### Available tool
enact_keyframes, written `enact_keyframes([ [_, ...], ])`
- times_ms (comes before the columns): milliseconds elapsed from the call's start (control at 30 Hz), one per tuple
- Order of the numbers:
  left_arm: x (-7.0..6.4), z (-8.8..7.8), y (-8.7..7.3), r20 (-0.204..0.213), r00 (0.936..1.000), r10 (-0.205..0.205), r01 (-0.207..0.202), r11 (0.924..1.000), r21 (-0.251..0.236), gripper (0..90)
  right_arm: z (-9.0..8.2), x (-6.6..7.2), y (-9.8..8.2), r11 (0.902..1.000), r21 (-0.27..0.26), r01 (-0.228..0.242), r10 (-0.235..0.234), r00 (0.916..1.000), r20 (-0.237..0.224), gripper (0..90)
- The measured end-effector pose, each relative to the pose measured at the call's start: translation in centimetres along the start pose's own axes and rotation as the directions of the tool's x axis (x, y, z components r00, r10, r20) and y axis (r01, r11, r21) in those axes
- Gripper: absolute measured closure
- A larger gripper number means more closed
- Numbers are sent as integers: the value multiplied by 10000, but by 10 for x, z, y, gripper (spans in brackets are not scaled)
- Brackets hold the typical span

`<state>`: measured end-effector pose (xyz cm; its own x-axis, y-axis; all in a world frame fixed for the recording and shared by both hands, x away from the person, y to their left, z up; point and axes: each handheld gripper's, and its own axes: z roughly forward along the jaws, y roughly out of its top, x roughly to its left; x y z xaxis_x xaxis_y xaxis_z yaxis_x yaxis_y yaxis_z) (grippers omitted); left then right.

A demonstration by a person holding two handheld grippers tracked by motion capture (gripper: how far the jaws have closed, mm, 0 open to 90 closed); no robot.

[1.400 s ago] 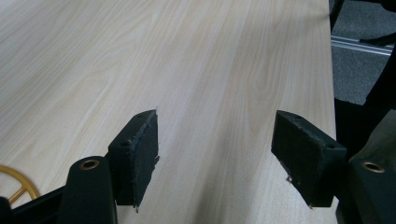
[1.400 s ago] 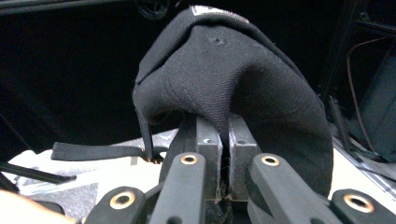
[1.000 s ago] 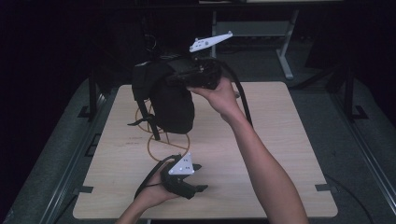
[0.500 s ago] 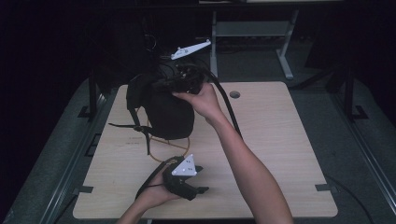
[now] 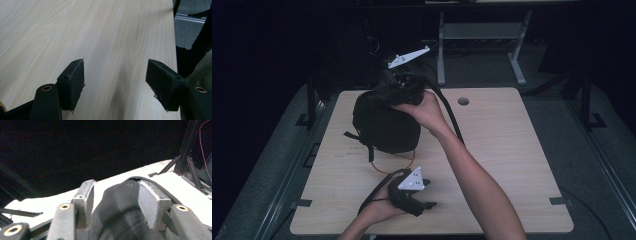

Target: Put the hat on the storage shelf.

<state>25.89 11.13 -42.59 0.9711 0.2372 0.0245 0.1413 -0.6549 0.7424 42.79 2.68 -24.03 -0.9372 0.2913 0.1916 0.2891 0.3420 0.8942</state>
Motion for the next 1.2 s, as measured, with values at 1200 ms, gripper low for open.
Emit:
enact_keyframes([
  [1200,4,-3,-6,-386,9984,-419,412,9990,-197,288,-73,-27,-57,9959,-413,-799,834,9923,914,351],
])
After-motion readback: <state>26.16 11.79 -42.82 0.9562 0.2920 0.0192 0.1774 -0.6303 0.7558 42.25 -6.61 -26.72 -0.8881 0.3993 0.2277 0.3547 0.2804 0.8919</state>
